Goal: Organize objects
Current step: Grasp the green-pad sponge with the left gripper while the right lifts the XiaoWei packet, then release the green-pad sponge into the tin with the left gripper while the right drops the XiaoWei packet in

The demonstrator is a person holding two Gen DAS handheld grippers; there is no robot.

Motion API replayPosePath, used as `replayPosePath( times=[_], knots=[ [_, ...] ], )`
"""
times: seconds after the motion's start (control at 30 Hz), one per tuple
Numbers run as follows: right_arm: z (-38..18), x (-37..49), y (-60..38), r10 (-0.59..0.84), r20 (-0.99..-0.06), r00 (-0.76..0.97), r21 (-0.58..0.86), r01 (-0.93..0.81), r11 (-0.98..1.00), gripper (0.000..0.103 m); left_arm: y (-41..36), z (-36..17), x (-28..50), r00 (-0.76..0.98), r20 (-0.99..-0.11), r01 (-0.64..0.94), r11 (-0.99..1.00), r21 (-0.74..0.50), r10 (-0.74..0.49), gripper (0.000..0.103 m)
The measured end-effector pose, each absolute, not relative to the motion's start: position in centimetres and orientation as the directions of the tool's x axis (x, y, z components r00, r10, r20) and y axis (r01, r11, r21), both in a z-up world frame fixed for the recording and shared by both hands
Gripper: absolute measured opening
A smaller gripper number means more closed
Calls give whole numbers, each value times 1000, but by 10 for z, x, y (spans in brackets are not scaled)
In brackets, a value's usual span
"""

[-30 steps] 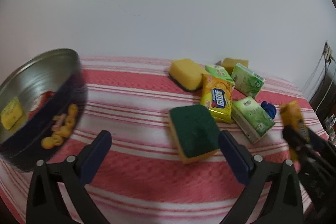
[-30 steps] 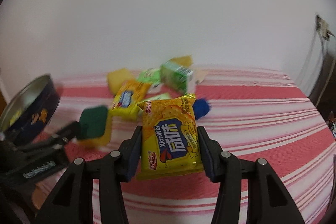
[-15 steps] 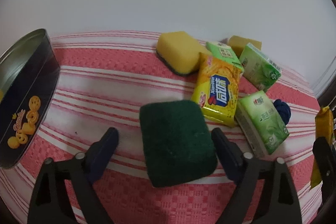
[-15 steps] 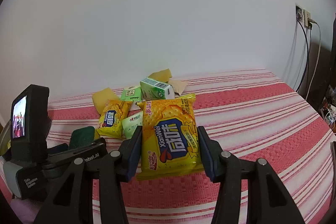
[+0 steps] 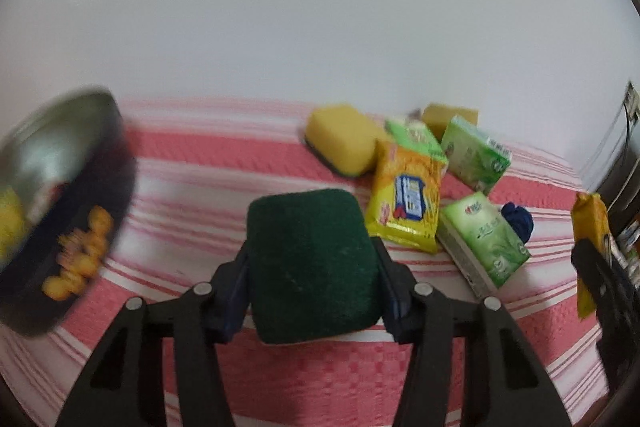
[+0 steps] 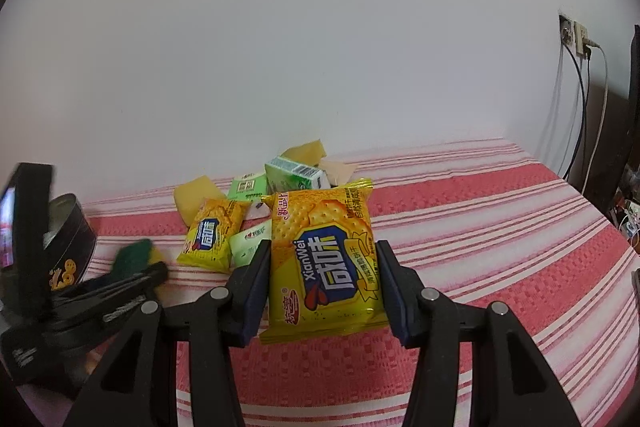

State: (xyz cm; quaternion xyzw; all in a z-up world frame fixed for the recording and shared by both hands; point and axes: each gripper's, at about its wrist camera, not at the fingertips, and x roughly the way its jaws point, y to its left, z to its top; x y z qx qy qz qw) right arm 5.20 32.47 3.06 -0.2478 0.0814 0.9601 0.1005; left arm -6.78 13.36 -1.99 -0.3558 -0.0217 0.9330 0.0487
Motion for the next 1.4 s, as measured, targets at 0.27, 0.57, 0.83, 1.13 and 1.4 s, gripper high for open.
replayPosePath(
  times=[0.27, 0.57, 0.83, 1.13, 1.4],
  knots=[
    [37, 61, 330, 203, -431, -879, 125, -281, -951, 53, 116, 5, -40, -856, -514, -97, -993, 64, 51, 53],
    [45, 71, 308, 335, -353, -874, 37, -371, -928, 53, 76, 10, -34, -862, -504, -94, -995, 43, 60, 53],
    [47, 70, 270, 294, -370, -881, 74, -343, -936, 53, 32, 29, -21, -876, -477, -90, -996, 11, 74, 53],
    [58, 52, 192, 173, -347, -922, 90, -216, -972, 53, -16, 43, -23, -889, -456, -39, -999, -9, 39, 53],
    [69, 39, 124, 77, -309, -948, 85, -109, -990, 53, -71, 53, -29, -896, -444, 35, -999, -25, -20, 53]
  ],
)
